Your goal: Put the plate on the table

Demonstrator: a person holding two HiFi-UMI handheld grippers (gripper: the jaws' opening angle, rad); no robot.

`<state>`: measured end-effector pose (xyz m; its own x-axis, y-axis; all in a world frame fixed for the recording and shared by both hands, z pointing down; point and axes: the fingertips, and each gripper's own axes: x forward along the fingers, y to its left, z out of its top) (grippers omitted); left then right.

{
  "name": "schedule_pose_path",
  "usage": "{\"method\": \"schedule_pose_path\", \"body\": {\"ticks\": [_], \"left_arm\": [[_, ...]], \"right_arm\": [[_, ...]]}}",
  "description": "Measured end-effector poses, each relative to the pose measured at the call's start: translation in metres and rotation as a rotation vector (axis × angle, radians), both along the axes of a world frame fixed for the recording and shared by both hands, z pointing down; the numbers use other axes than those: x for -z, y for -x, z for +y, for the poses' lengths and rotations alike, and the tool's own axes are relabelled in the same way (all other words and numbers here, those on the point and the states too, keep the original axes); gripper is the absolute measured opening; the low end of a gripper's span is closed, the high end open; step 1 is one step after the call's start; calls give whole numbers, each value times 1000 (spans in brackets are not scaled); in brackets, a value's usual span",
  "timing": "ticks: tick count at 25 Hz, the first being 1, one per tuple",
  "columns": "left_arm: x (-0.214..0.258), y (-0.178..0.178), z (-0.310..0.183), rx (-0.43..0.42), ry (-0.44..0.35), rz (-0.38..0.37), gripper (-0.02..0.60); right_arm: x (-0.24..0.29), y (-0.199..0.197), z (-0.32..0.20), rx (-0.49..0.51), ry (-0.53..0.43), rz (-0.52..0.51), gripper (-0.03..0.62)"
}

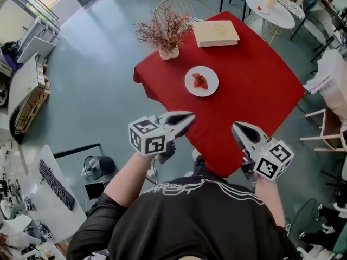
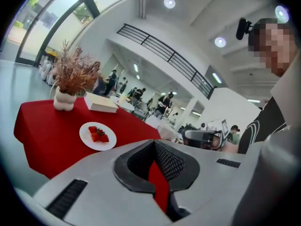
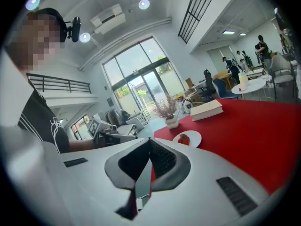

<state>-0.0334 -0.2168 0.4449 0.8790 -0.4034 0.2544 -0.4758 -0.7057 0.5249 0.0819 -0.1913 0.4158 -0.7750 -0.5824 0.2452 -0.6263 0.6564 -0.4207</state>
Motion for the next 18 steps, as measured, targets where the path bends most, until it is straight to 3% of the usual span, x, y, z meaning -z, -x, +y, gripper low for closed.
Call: {"method": "schedule_pose_path", "body": {"ticks": [6,13,18], "left_arm": [[74,3,66,-50,-109,125,6],[114,3,140,-106,-279,101,6],[116,3,172,-136,-323,76,6]], "right_arm": [[38,36,56,68,-78,-81,8],[62,58,124,109,-152,-91,8],[72,66,155,130,-192,-59,8]]}}
